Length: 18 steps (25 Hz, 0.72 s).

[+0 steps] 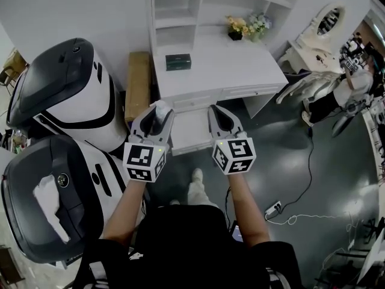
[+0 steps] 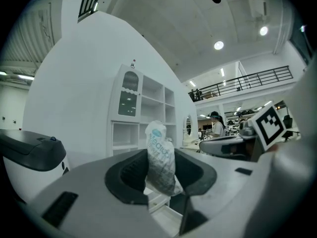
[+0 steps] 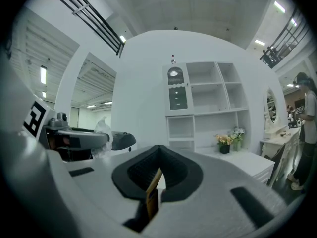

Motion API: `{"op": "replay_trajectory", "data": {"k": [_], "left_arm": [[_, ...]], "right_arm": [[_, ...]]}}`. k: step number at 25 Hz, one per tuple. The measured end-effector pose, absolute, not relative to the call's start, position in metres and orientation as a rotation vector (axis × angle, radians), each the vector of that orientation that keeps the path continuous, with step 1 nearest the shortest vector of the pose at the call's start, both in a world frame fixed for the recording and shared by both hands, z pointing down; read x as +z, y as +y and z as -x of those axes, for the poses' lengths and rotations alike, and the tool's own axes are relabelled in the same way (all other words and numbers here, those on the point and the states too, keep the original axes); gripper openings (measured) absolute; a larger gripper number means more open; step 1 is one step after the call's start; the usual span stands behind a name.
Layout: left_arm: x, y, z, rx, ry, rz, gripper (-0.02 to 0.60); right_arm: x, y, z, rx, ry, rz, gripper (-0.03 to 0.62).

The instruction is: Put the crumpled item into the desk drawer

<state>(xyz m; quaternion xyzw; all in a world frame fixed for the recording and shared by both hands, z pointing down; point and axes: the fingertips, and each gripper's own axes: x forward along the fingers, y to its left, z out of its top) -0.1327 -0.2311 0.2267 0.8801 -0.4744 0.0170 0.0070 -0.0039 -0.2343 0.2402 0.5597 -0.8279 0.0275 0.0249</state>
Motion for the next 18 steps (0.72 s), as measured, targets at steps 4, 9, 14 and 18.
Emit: {"op": "replay_trajectory", "data": {"k": [4,9,14,18], "left_arm": [[0.234,-0.258,0.119,0.058,-1.489,-2.733,0.140],[0.243,-0.292,0.098,0.070,-1.481,-2.717,0.140],[0.257,-0.325,0.075,0.093,-1.463,-2.703,0.140],[0.266,-0.349,0.058,0.114,-1.448,-2.693,0.140]], "right_arm": [[0.246,-0.262,-0.009,0.108,-2.567,-1.709,-0.007],[0.256,-0.297,-0.028,0.130,-2.563,-1.694,-0.006],[0.268,-0.333,-0.049,0.161,-2.555,-1.685,-0.007],[0.276,-0.359,-0.064,0.188,-2.549,-1.674,-0.008]]}}
